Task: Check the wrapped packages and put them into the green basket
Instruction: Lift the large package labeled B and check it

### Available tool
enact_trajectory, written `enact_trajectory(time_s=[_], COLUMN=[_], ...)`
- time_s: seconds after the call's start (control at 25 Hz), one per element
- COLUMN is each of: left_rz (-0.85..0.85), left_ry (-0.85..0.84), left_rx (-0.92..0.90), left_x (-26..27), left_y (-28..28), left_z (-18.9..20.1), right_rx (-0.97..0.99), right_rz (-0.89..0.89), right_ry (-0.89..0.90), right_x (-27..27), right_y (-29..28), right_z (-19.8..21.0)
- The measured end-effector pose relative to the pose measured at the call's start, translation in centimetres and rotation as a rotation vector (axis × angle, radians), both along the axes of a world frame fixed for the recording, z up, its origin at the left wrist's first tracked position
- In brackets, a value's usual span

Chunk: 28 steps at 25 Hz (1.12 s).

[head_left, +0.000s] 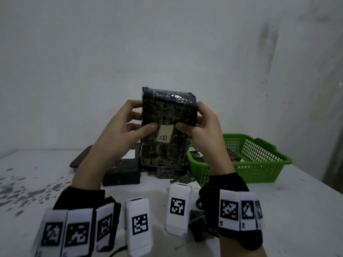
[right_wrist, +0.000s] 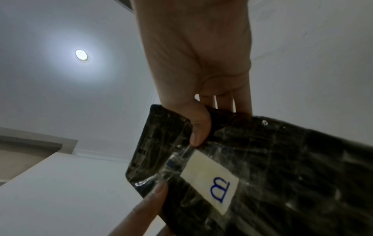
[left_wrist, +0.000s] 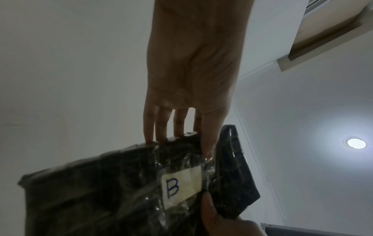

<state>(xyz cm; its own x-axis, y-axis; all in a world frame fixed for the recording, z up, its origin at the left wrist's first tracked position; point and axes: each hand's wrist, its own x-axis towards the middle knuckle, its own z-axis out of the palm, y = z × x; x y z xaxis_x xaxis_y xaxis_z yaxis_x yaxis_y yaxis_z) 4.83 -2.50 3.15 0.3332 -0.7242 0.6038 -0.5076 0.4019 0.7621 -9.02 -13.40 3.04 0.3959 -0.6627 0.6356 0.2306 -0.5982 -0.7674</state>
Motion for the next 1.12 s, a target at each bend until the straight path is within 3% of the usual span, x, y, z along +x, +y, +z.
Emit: enact_trajectory(time_s=[0.28,0.52,0.88,1.12], left_rz=[0.091,0.117,0.009,0.098], left_ry=[0.011,-0.054,-0.08,-0.075], left_rx=[-0.145,-0.091,-0.144,-0.142], left_x=[0.8,1.2,0.2,0.5], left_y=[0.1,-0.1,0.0,-0.1], left_z=[0.1,-0.3,0.0,-0.1], right_rx=[-0.056,-0.124,-0.329,-0.139], right_rz=[0.129,0.164,-0.077,0.095], right_ry=[0.099,0.026,0.105,0.177], right_x=[-0.4,-0.2,0.5,0.1], right_y=[1.0,1.1,0.9,0.6], right_z=[0.2,0.4,-0.1,0.0])
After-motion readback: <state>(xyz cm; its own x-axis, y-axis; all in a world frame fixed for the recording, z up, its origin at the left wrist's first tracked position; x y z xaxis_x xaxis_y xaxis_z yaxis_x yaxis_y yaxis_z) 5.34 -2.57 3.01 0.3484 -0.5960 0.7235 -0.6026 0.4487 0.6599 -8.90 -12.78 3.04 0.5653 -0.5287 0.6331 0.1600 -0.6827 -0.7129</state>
